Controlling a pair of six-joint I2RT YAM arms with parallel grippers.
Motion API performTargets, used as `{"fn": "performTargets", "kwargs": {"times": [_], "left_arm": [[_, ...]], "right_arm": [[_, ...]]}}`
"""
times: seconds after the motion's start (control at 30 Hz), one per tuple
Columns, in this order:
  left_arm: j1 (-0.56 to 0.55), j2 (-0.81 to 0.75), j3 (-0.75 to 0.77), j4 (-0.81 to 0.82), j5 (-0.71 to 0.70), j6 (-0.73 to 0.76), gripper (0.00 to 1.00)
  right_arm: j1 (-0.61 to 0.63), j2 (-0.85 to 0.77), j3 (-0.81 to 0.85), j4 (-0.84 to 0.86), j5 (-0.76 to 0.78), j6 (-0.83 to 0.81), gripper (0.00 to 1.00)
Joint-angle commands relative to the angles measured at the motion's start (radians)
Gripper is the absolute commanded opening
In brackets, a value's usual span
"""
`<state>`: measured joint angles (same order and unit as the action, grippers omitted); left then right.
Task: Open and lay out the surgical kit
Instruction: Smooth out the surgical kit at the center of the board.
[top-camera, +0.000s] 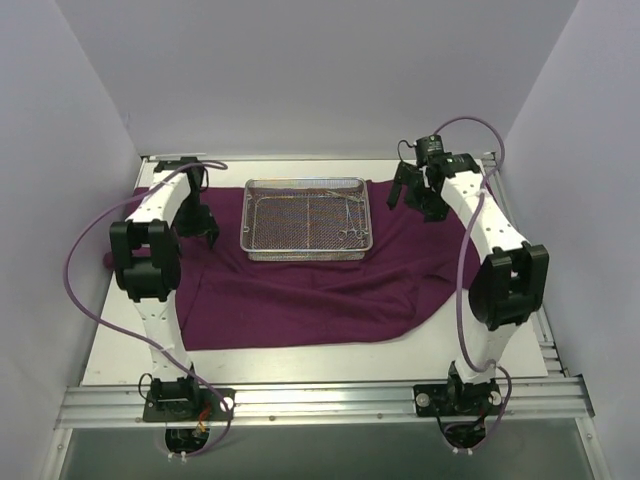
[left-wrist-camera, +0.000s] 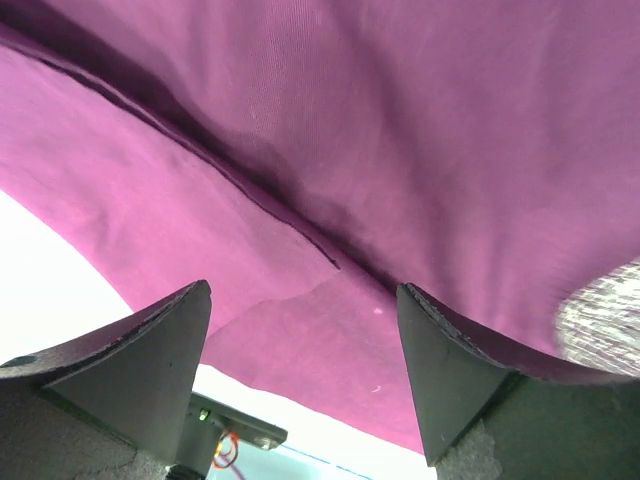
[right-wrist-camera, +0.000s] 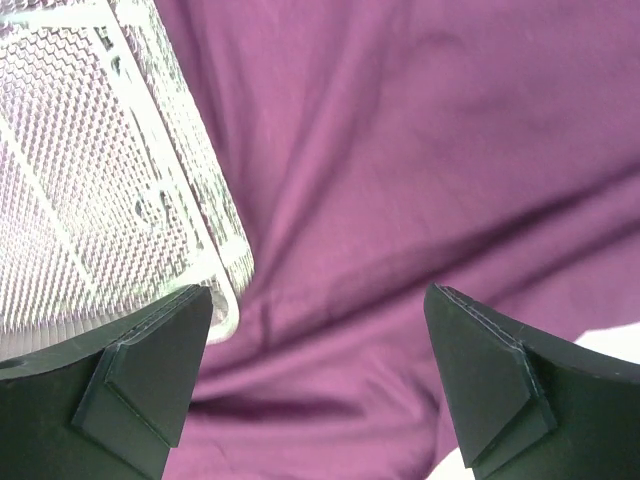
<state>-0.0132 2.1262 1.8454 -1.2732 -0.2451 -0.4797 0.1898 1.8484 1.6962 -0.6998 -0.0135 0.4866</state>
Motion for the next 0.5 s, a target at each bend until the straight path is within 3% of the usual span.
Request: {"fn": "performTargets", "kwargs": {"times": [0.0, 0.17, 0.47], "left_arm": [[-0.027, -0.002, -0.009, 0.035, -0.063, -0.016, 0.84], [-0.031, 0.034, -0.011, 0.037, -0.089, -0.013, 0.81], [-0.042, 0.051, -0.055, 0.047, -0.1, -0.019, 0.73]], "right_arm": [[-0.004, -0.075, -0.104, -0.006, 0.024, -0.019, 0.92], [-0.026, -0.147, -0.24, 0.017, -0.009, -0.013, 0.92], [-0.061, -0.158, -0.26, 0.028, -0.026, -0.019, 0.92]]}}
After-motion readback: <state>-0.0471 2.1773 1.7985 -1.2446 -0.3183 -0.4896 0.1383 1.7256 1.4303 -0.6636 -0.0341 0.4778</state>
